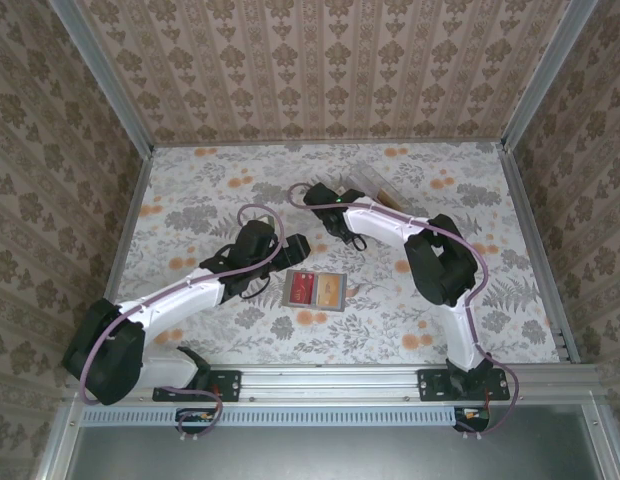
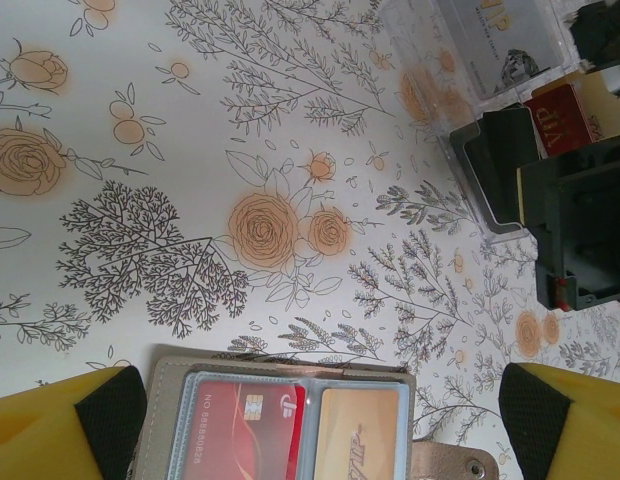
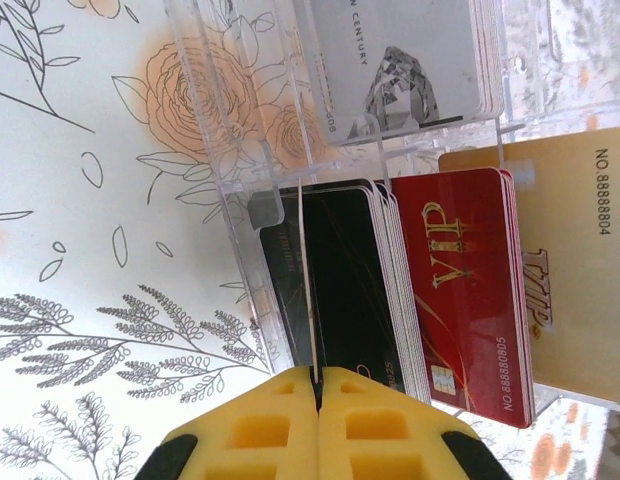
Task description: Put the credit cards into the card holder
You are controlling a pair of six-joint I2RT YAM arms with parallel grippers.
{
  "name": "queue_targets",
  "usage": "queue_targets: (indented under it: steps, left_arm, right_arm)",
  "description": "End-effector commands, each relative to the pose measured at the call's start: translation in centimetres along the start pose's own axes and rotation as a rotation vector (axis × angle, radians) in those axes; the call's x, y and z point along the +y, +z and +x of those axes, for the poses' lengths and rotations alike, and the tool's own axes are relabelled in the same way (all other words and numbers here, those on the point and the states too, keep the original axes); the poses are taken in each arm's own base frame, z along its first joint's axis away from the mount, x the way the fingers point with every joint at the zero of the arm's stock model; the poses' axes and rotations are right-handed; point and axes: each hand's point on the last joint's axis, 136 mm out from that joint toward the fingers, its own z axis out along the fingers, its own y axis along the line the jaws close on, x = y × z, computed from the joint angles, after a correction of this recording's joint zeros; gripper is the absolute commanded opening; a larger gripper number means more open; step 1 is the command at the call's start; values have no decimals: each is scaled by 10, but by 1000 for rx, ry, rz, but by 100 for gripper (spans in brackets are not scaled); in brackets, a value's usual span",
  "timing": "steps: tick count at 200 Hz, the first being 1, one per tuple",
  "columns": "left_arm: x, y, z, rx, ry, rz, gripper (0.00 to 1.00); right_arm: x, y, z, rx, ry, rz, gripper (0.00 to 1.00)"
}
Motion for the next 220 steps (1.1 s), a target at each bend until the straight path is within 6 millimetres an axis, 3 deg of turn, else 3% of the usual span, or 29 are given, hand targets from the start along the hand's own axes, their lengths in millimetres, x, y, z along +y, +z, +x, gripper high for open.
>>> queue_targets:
  steps: [1, 71, 139, 181, 220]
  left_arm:
    - [7, 2, 2, 13, -16, -23, 94]
    - [7, 2, 2, 16, -15, -26, 94]
    - [10, 5, 5, 35, -10, -47, 94]
    - [7, 7, 5, 45, -7, -44, 94]
    - [10, 8, 6, 52, -9, -57, 94]
  right_arm:
    - [-15, -24, 1, 11, 79, -77, 1]
    - [-28, -42, 1, 20, 212, -183, 0]
    - [-60, -74, 11, 42, 544, -204, 0]
    - [-54, -79, 26, 131, 739, -234, 0]
    - [-36, -89, 32, 168, 836, -357, 0]
